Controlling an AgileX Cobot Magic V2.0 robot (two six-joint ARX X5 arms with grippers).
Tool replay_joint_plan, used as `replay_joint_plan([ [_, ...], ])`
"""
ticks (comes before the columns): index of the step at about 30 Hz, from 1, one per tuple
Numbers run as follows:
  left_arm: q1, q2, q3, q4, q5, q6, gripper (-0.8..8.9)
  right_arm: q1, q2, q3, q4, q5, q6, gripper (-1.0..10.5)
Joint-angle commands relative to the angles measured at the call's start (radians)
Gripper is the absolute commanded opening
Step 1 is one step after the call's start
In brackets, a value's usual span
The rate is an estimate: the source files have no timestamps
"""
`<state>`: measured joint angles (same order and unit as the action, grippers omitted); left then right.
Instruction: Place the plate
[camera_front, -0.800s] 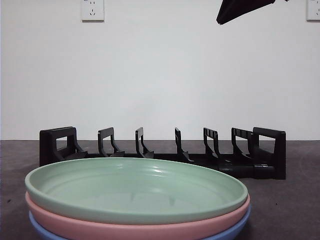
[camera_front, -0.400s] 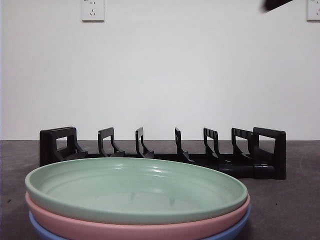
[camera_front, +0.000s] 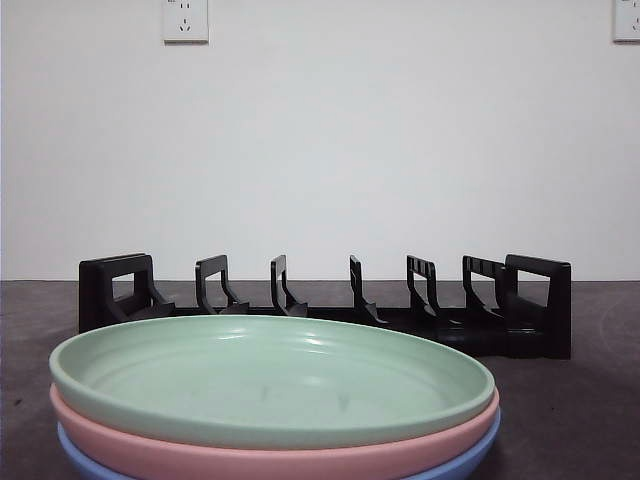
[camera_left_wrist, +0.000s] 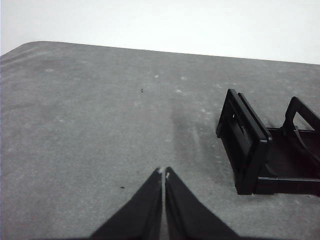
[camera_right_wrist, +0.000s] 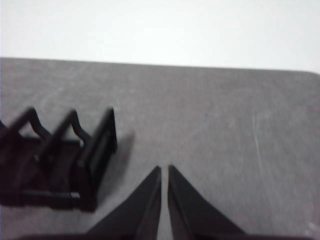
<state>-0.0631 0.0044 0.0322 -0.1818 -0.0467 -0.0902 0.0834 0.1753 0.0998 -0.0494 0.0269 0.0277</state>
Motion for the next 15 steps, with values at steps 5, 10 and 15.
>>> replay_joint_plan([
  [5,0.000,-0.001,-0.018,-0.005,0.002,-0.001,0.07,-0.036,-0.177,-0.088,-0.076,0.000,0.017,0.2],
  [10,0.000,0.000,-0.018,-0.005,0.002,-0.001,0.07,-0.050,-0.172,-0.088,-0.089,0.000,0.016,0.2],
  [15,0.000,0.000,-0.018,-0.006,0.002,-0.001,0.07,-0.048,-0.172,-0.087,-0.091,0.000,0.017,0.2],
])
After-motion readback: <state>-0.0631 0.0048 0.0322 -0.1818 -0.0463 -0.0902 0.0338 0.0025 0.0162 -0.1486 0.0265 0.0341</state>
